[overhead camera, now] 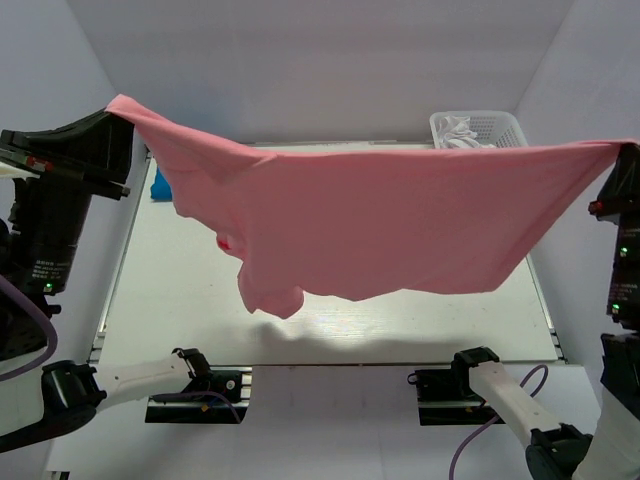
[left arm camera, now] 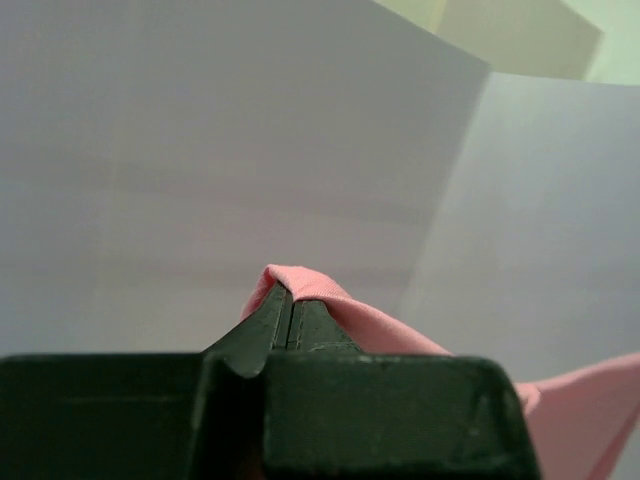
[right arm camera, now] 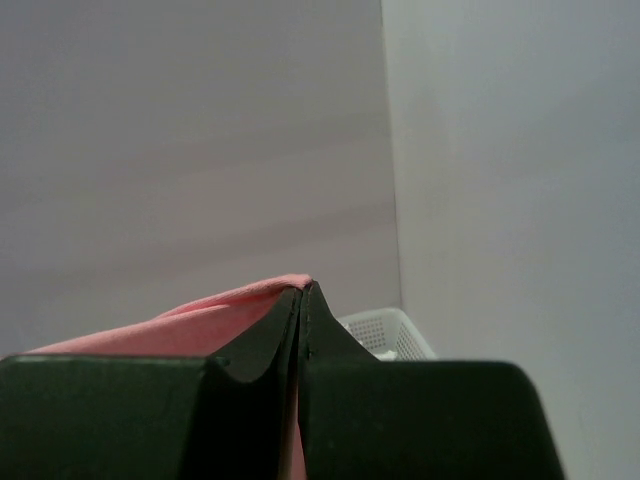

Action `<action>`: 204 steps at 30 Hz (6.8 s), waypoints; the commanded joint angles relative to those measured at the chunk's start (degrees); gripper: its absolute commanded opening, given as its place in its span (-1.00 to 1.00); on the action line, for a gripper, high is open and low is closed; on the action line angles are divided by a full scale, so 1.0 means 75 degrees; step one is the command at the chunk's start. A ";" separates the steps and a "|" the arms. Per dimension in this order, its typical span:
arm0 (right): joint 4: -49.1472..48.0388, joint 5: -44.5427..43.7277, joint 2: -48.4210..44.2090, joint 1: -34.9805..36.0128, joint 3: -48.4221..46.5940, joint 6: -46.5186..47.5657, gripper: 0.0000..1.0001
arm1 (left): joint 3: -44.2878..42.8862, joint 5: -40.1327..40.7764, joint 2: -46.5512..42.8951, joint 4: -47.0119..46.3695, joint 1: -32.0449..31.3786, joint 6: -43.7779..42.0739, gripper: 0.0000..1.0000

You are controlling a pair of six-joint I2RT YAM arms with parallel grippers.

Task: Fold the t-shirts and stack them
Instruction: Flatten out the tshirt

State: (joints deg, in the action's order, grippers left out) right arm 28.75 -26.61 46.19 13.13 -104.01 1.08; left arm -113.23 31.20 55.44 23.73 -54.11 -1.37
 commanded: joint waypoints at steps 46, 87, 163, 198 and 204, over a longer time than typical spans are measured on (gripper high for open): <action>-0.2673 0.0315 0.1351 -0.0051 0.6250 -0.2687 -1.00 | 0.6202 0.3938 0.0516 -0.1709 0.0288 0.2337 -1.00; -0.2768 0.0606 0.6193 -0.0437 0.1166 -0.1118 -1.00 | 0.1143 0.0527 0.6319 -0.2413 0.4589 0.2292 -1.00; -0.2695 0.2341 -0.0185 -0.0426 0.4559 -0.2254 -1.00 | 0.4513 -0.2181 -0.1019 -0.0983 0.4566 0.4506 -1.00; -0.3260 0.1288 0.8616 -0.0613 0.0557 -0.1258 -1.00 | 0.1352 -0.0517 0.8203 -0.2191 0.5046 0.4130 -1.00; -0.2826 0.0912 0.9953 -0.0625 -0.1106 -0.0953 -1.00 | 0.0392 -0.0491 0.9165 -0.2109 0.5280 0.4284 -0.99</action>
State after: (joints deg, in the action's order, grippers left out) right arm 7.05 -16.60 119.46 8.88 -106.41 -8.14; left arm -106.08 26.65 123.61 7.42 -15.70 29.63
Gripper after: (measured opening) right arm 0.004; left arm 0.022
